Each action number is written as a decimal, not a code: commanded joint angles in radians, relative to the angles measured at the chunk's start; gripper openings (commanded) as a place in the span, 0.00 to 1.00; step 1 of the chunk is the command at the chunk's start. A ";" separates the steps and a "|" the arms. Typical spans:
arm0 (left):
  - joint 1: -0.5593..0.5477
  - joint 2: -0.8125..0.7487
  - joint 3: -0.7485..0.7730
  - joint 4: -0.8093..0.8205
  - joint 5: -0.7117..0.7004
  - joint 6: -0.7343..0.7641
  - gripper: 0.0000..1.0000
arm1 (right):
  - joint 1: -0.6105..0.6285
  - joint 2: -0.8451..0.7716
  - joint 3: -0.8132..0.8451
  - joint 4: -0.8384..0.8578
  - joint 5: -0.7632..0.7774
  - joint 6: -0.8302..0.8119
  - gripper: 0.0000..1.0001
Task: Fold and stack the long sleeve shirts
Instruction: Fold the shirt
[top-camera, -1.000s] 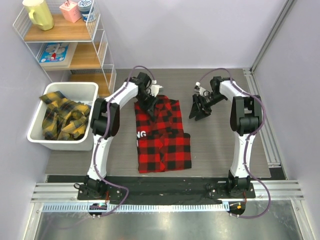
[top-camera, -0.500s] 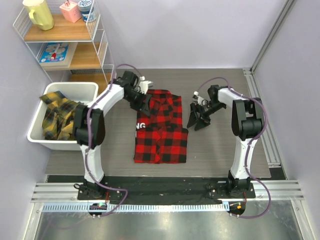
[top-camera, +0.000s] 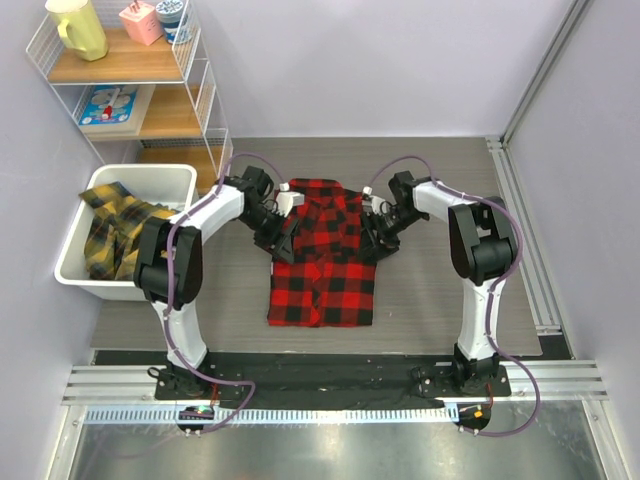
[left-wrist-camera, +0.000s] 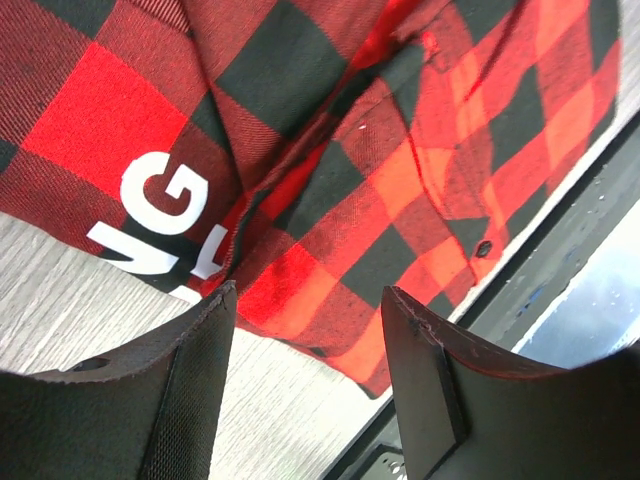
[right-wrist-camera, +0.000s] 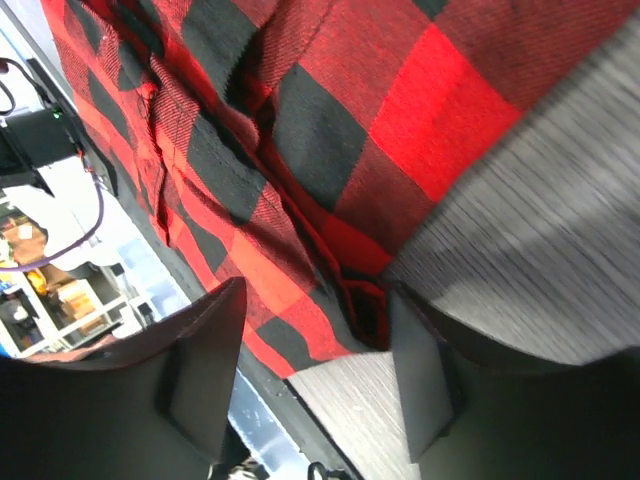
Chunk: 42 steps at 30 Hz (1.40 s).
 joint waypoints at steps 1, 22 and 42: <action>-0.002 0.013 0.008 -0.036 -0.028 0.044 0.59 | 0.021 -0.009 0.032 0.032 0.010 0.009 0.53; 0.039 -0.189 -0.082 -0.150 0.124 0.119 0.00 | 0.107 -0.122 0.107 0.027 -0.136 -0.175 0.01; 0.010 0.010 -0.004 0.031 -0.157 -0.015 0.53 | 0.107 -0.044 0.093 -0.065 0.016 -0.327 0.01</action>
